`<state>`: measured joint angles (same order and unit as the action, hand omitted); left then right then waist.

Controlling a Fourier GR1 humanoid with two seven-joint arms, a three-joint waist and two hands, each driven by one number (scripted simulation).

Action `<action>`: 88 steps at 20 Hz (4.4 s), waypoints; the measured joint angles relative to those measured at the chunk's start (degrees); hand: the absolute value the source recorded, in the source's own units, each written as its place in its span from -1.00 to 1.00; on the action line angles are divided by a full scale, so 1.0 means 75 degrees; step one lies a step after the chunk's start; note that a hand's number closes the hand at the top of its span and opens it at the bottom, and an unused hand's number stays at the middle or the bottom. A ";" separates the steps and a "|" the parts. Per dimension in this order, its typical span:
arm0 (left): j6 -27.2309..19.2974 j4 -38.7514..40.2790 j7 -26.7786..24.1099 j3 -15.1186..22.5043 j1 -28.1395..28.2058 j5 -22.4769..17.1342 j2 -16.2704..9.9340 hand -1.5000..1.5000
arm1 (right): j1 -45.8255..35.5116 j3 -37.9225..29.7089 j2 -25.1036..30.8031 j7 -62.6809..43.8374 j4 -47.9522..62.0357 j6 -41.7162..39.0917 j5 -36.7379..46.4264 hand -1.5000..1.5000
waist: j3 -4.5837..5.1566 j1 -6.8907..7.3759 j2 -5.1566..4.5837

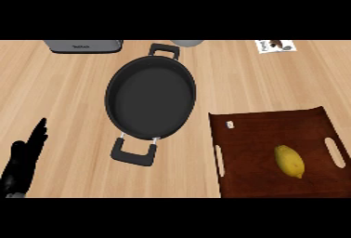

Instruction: Pick the lemon from the tray and place it in the pot

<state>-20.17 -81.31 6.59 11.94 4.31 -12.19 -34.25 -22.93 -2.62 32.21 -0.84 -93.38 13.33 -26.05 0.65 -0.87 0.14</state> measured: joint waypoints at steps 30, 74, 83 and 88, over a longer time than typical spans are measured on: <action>0.1951 -0.1550 0.0612 0.0947 -0.0903 -0.1681 0.2062 0.00 | 0.3068 0.1508 0.3369 -0.5211 -0.1434 -0.1867 0.3625 -1.00 | -0.0070 0.0023 0.0012; 0.3035 -0.1765 0.1278 -0.0122 -0.0665 -0.0617 0.3157 0.00 | 0.3005 0.1784 -0.0299 -0.7040 -0.0679 -0.3449 0.7097 -1.00 | -0.0087 0.0122 -0.0016; 0.3278 -0.1681 0.1234 -0.0316 -0.0575 -0.0357 0.3461 0.00 | 0.3159 0.1365 -0.0870 -0.6478 -0.0157 -0.3751 0.7767 -1.00 | -0.0087 0.0116 -0.0016; 0.3495 -0.1520 0.1185 -0.0477 -0.0607 -0.0279 0.3534 0.00 | 0.3349 0.1180 -0.1127 -0.5893 0.0284 -0.3632 0.8166 -1.00 | -0.0087 0.0113 -0.0016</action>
<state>6.05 -92.71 15.48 8.36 -0.24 -14.29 -7.74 2.19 6.23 23.75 -45.03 -91.25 -13.91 35.19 0.00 -0.02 0.02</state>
